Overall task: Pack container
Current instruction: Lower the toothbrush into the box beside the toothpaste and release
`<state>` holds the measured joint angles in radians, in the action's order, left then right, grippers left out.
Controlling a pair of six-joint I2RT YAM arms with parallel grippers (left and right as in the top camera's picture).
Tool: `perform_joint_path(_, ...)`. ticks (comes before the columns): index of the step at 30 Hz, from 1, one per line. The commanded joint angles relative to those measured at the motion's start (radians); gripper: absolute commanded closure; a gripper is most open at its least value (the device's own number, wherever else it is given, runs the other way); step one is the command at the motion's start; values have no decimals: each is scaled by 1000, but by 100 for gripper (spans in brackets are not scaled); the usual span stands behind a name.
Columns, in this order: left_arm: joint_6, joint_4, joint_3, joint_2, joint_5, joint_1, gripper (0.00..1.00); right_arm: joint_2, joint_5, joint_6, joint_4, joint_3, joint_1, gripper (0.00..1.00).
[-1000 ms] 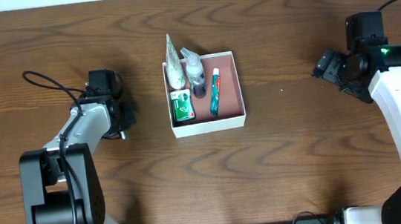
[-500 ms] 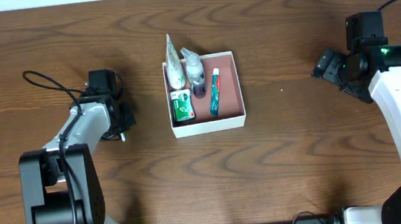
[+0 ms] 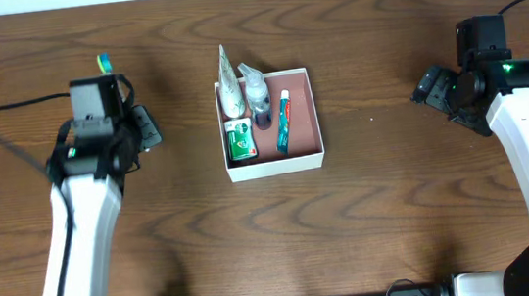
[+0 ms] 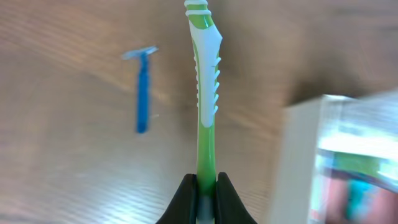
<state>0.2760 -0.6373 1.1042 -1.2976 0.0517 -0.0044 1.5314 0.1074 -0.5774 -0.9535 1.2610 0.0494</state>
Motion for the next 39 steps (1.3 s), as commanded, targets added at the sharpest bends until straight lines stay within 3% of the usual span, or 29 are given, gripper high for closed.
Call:
perform_joint_path(1, -21, -8, 12, 101, 166, -53, 94, 2, 5, -13, -1, 2, 4, 1)
perform_joint_path(4, -17, 3, 12, 176, 228, -131, 94, 2, 5, -13, -1, 2, 4, 1)
perform_joint_path(11, 49, 122, 12, 222, 220, -356, 94, 2, 5, -13, -1, 2, 4, 1)
perform_joint_path(22, 195, 237, 12, -7, -41, -607, 94, 2, 5, -13, -2, 2, 3, 1)
perform_joint_path(30, 224, 311, 12, -205, -68, -650, 94, 2, 5, -13, -1, 2, 4, 1)
perform_joint_path(39, 224, 326, 12, -306, -68, -650, 94, 2, 5, -13, -1, 2, 3, 1)
